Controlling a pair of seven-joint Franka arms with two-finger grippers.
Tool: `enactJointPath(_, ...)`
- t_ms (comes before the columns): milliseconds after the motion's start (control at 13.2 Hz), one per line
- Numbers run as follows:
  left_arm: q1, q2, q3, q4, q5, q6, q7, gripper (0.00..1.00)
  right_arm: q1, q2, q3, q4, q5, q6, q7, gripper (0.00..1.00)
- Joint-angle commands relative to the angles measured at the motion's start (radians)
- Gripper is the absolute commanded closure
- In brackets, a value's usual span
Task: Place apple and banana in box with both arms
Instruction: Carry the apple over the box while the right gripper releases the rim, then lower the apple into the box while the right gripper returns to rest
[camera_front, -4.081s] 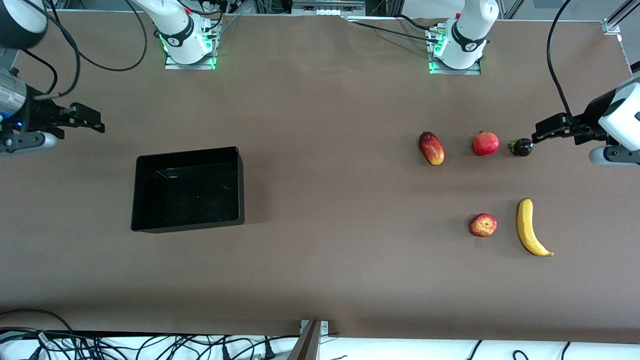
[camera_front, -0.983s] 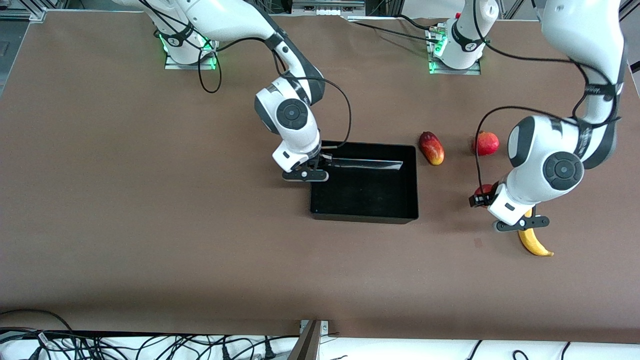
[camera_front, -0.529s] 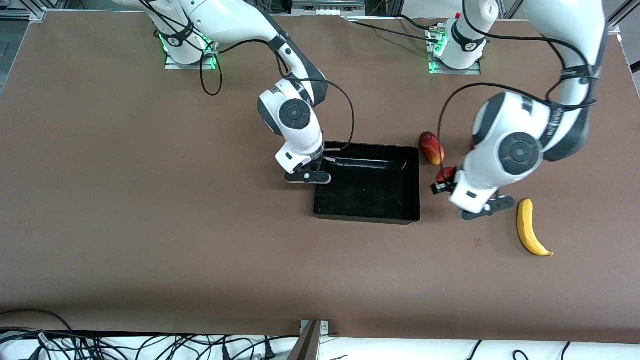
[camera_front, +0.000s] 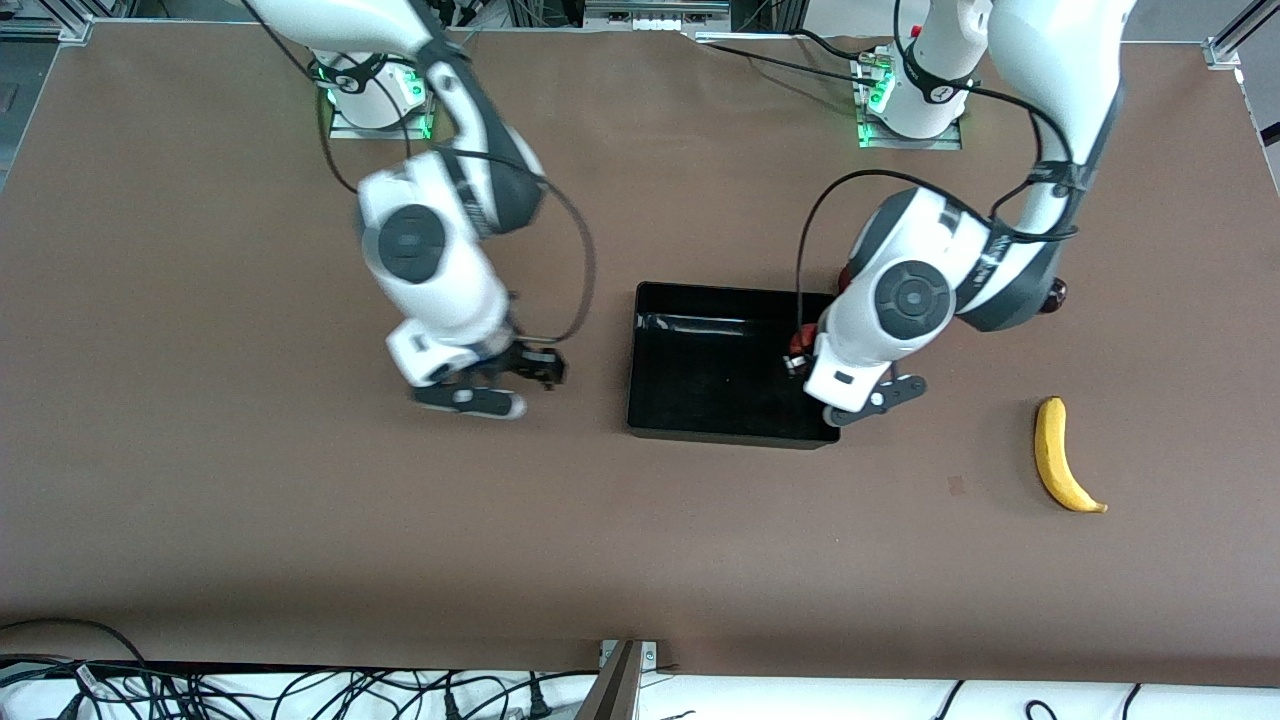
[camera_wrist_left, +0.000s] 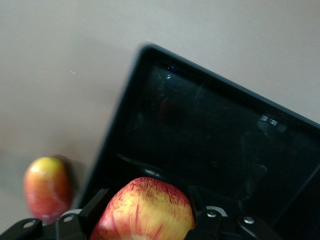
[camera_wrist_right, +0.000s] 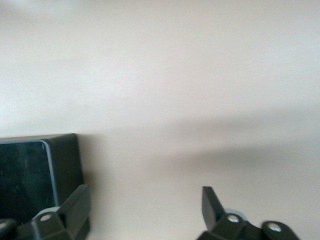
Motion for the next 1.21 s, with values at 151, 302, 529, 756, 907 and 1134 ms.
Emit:
enactJointPath(151,-0.118,0.07,-0.019,-0.005,0.089,0.086,-0.038,1.0,-0.074,-0.227,-0.088,-0.111,0.036,-0.212,-0.236,0.0)
enactJointPath(302,-0.135,0.093,-0.046,-0.025,0.121,0.132,-0.038,1.0,-0.115,-0.355,-0.112,-0.225,0.03,-0.224,-0.306,0.0)
enactJointPath(529,-0.159,0.134,-0.069,-0.071,0.163,0.244,-0.052,1.0,-0.324,-0.483,0.017,-0.319,0.0,-0.259,-0.382,0.0)
enactJointPath(756,-0.168,0.163,-0.071,-0.094,0.216,0.322,-0.108,1.0,-0.573,-0.522,0.205,-0.321,-0.062,-0.302,-0.461,0.0)
enactJointPath(907,-0.167,0.186,-0.071,-0.123,0.245,0.405,-0.128,1.0,-0.615,-0.529,0.227,-0.319,-0.08,-0.307,-0.507,0.0)
enactJointPath(1134,-0.164,0.18,-0.071,-0.133,0.262,0.398,-0.167,0.0,-0.612,-0.539,0.245,-0.312,-0.135,-0.316,-0.488,0.0)
